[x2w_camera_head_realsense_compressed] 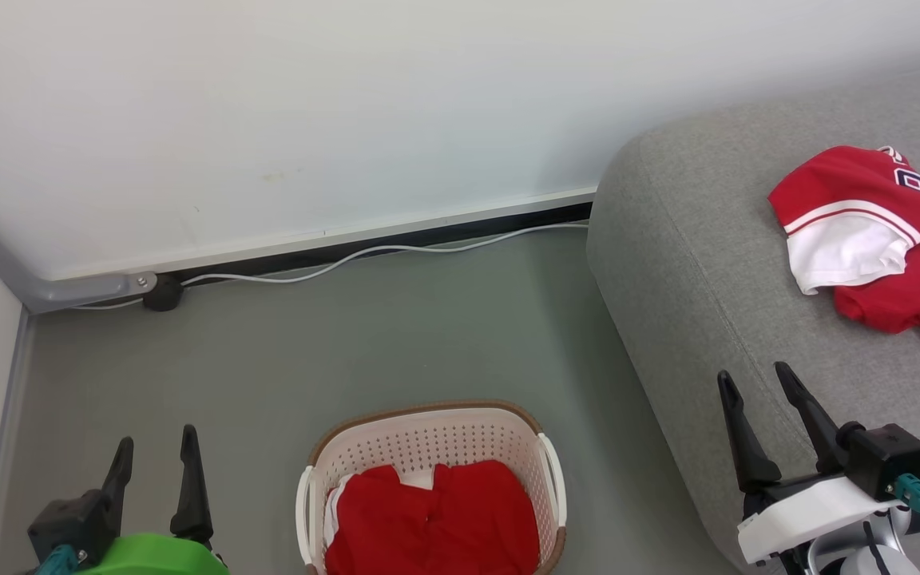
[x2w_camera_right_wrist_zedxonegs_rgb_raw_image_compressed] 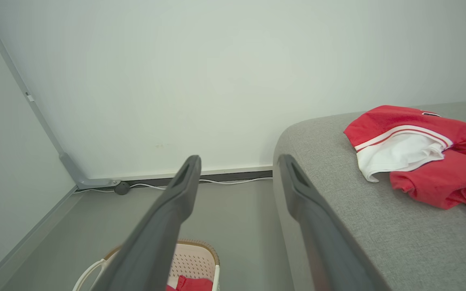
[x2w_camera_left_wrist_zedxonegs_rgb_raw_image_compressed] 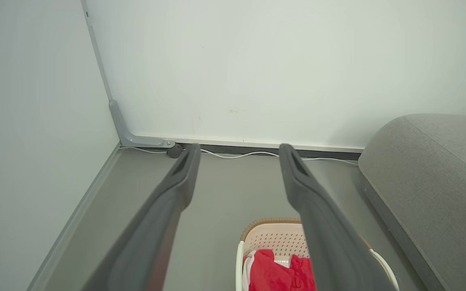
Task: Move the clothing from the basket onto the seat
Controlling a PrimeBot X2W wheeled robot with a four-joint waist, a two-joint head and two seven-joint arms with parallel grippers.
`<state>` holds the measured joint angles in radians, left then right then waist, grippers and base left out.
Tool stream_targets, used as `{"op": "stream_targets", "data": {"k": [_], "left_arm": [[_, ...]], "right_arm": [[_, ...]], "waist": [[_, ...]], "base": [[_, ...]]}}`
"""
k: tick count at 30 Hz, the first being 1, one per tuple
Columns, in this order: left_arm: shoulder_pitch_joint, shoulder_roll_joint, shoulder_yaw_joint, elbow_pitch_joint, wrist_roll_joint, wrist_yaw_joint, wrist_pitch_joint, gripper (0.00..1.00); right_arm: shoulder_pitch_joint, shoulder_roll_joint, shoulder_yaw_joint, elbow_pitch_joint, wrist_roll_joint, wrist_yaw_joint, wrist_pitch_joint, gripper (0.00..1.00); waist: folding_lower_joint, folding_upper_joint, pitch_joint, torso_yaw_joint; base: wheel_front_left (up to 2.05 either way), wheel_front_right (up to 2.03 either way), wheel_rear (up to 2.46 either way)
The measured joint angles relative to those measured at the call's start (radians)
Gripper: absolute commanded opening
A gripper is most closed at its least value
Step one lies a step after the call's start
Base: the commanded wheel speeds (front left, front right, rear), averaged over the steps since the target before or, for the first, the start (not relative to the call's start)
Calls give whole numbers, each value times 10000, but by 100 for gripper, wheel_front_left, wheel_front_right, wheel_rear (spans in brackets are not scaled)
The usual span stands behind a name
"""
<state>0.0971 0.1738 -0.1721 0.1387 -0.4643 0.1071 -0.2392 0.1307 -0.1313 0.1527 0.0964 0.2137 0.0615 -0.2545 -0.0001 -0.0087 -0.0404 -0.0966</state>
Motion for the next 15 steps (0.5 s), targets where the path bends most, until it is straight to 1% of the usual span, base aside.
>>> {"op": "stream_targets", "data": {"k": [10, 13, 15], "left_arm": [[273, 13, 12, -554, 19, 4, 46, 100], [271, 31, -169, -702, 50, 4, 217, 100], [230, 121, -585, -945, 247, -2, 464, 100]], "right_arm": [[2, -31, 153, -430, -36, 33, 36, 100], [-12, -90, 151, -550, -40, 90, 63, 100], [-210, -199, 140, -805, -117, 109, 90, 100]], "waist": [[0, 0, 321, -77], [0, 0, 455, -95], [1, 0, 728, -122]], "base": [[0, 0, 0], [0, 0, 0], [0, 0, 0]]}}
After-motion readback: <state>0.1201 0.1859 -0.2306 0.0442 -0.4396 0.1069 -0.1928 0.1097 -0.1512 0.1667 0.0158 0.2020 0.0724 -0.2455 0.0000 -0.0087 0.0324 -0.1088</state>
